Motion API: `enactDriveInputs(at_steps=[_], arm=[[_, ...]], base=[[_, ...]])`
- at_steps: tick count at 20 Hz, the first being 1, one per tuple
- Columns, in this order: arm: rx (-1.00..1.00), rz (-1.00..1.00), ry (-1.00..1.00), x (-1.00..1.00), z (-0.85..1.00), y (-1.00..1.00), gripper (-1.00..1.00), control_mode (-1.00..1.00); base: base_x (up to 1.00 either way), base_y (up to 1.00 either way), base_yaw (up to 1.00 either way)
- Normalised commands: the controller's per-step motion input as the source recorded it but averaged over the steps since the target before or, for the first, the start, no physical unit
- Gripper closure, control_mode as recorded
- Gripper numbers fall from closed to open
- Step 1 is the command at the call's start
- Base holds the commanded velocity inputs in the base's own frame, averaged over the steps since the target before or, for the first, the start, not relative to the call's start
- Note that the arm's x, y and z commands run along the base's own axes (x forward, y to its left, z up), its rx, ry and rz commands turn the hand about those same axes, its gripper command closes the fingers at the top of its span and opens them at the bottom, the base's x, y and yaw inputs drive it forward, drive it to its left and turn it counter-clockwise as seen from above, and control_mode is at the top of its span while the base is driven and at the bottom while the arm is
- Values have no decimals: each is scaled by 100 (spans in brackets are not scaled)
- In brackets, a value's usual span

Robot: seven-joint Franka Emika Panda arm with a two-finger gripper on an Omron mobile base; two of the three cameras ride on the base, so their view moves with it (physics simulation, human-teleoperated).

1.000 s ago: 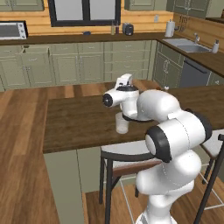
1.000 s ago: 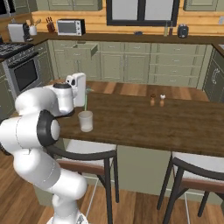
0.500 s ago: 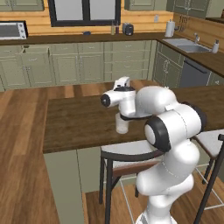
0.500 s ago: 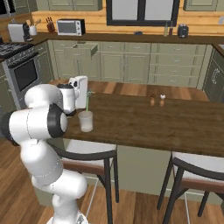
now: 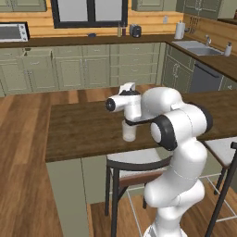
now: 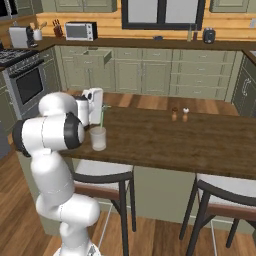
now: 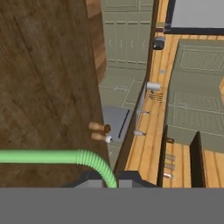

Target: Take a straw from the drawer in front and place it inside the glass cup on the dining counter.

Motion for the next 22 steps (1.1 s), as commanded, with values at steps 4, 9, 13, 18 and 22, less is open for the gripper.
enactDriveInputs(at_steps=[4,9,13,18,22], arm=[[0,0,0,16,-28,1,100,-100],[0,0,0,12,-23,8,100,-100],[0,0,0,11,-17,11,100,-100],[0,-1,0,-46,-4,0,100,-100],[0,-4,0,-41,-7,0,100,-100]], base=[[0,0,0],[0,0,0],[0,0,0],[0,0,0],[0,0,0]])
